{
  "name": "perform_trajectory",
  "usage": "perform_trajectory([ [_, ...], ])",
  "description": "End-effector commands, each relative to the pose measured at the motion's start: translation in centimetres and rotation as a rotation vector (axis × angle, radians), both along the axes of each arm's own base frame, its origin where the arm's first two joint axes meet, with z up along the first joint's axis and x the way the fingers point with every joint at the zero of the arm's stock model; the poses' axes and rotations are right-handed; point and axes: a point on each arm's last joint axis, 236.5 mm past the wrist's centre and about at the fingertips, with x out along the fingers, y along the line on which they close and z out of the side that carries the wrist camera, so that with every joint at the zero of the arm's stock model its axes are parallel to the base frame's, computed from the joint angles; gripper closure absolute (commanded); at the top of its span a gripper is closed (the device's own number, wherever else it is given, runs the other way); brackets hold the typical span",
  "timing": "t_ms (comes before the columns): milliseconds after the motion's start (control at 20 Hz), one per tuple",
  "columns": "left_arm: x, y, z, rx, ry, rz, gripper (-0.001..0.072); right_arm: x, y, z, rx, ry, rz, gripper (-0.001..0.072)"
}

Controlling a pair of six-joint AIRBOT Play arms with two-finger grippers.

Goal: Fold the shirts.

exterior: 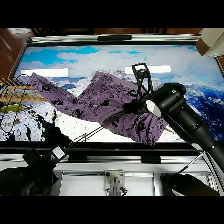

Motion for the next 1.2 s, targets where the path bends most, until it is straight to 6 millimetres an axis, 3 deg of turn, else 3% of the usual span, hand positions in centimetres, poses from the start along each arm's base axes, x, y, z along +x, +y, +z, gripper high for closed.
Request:
perform_trajectory([
  [0, 0.1, -0.3, -0.6, -0.031, -0.004, 0.052, 0.0661, -0.2, 0.0, 0.5, 0.011, -0.008, 0.001, 0.0632],
  [250, -0.2, -2.4, -0.6, -0.097, 0.007, -0.007, 0.0661, -0.2, -0.1, 1.4, 0.026, -0.033, 0.003, 0.0637],
  [450, -1.2, -3.2, -1.2, -0.066, 0.048, -0.106, 0.066, -0.3, 1.3, 1.7, 0.068, -0.039, 0.056, 0.0637],
  [650, -1.7, -2.2, -1.5, -0.01, 0.071, -0.117, 0.066, -1.2, 0.4, 3.0, 0.011, -0.035, 0.131, 0.0637],
  [850, -1.8, -1.4, -1.6, 0.022, 0.077, -0.119, 0.066, -2.3, -0.5, 6.6, 0.023, -0.083, 0.16, 0.0638],
  [1000, -1.8, -0.6, -0.7, 0.038, 0.078, -0.141, 0.066, -4.0, -2.0, 6.5, -0.024, -0.033, 0.172, 0.0637],
  [1150, -1.7, -1.0, 0.3, -0.002, 0.07, -0.138, 0.066, -5.4, -0.4, 6.2, 0.022, 0.012, 0.246, 0.0637],
])
